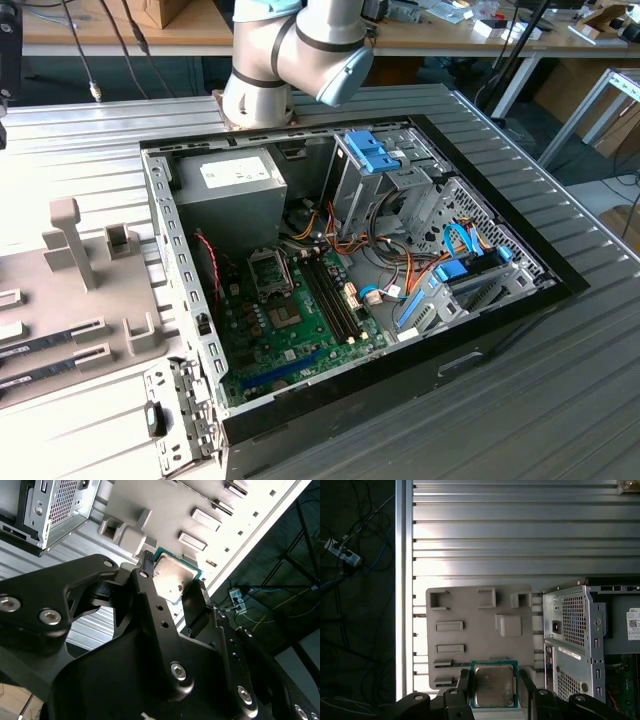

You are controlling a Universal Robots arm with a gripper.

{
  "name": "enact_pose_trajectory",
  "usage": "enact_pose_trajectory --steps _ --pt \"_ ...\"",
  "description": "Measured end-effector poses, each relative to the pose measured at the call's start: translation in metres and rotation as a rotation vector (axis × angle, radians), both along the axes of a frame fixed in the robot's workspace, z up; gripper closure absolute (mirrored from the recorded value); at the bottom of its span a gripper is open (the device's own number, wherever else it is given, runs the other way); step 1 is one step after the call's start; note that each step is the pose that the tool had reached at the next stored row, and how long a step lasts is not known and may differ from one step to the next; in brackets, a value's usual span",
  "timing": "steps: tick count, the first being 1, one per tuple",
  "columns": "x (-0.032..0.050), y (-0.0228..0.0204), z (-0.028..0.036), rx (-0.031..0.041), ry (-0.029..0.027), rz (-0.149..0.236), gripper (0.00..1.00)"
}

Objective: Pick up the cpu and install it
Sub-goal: 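Pick up the cpu and move it towards the insertion slot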

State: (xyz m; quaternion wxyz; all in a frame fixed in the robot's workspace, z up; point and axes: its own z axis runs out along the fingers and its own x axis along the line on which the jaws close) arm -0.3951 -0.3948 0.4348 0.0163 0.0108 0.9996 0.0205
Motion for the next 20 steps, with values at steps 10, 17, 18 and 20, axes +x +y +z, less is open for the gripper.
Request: enact_pose_trajectory --steps 10,17,18,20 --pt "0.0114 0.0 -0.0002 0.0001 -0.0001 0.0 0.53" --pt "0.02 0.0 -0.0002 0.0 0.0001 0.0 0.53" --pt "0.0221 0.0 -0.0002 0.0 0.0 0.0 0.53" --pt "0.0247 0.0 -0.0002 0.0 0.0001 0.0 0.53"
